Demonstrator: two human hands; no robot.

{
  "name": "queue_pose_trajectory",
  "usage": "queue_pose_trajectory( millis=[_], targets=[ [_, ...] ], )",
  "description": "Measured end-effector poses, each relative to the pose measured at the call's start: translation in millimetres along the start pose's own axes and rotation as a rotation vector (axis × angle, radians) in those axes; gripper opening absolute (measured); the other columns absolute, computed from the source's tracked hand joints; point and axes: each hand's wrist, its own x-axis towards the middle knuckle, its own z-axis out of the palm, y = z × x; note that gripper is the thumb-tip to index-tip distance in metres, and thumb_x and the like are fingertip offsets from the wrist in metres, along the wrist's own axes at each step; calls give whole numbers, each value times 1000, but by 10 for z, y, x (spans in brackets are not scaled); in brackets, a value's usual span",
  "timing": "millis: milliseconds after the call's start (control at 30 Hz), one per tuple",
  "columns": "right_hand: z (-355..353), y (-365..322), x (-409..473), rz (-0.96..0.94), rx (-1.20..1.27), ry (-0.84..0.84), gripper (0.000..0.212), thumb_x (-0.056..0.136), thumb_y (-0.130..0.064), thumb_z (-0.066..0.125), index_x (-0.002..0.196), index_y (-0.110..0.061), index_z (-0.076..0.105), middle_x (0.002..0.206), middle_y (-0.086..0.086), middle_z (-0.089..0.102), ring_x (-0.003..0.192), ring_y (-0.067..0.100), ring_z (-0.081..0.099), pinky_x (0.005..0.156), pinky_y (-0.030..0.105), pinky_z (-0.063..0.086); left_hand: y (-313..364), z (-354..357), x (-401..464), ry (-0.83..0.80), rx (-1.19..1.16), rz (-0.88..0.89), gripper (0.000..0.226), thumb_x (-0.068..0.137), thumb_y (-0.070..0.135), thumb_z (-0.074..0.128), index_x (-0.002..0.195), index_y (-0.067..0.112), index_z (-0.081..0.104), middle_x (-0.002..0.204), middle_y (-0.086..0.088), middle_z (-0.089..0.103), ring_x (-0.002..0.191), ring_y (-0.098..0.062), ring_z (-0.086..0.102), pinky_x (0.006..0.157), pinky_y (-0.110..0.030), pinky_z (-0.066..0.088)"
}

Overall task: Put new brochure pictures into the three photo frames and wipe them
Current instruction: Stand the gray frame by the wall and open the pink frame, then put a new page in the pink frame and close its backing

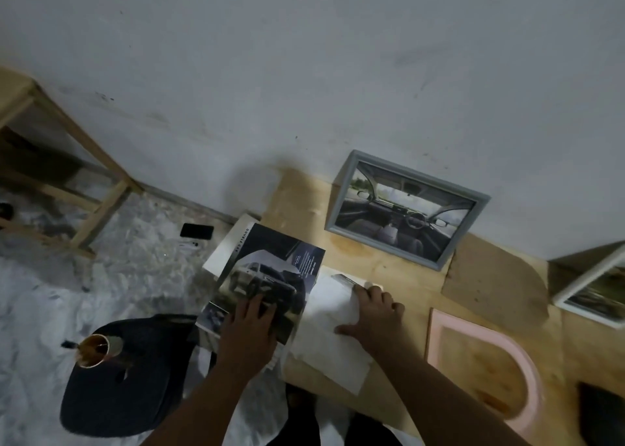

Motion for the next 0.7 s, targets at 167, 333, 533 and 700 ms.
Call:
queue_pose_trajectory(
  millis=[167, 333, 533, 700],
  targets=[
    [92, 27, -63, 18, 21, 70, 120, 59, -86, 69, 156, -25, 33, 155, 7, 44, 136, 32, 47, 103, 55, 40, 49, 27, 23, -4, 1, -19, 46, 87, 45, 63, 130, 28, 62, 140, -11, 57, 126, -41, 56, 87, -58, 58],
    [187, 43, -105, -2, -16, 98, 115, 57, -85, 70, 149, -20, 48, 137, 10, 62, 117, 33, 61, 96, 53, 40, 104, 16, 21, 1, 55, -24, 49, 76, 40, 75, 122, 23, 68, 131, -15, 62, 114, -43, 62, 77, -57, 59],
    [-66, 144, -100, 7, 271, -70, 107, 75, -68, 70, 160, -34, 14, 154, 1, 39, 133, 26, 45, 107, 47, 36, 188, -5, 25, -24, 56, -74, 53, 83, 47, 68, 129, 21, 63, 140, -14, 55, 125, -41, 56, 90, -56, 54],
    [-335, 686, -221, 72, 864, -153, 82, 70, -61, 85, 138, -25, 59, 129, -8, 66, 112, 15, 64, 89, 30, 54, 436, -320, 129, 141, -13, -71, 45, 86, 51, 65, 114, 17, 70, 115, -11, 68, 102, -35, 66, 84, -47, 56]
  ],
)
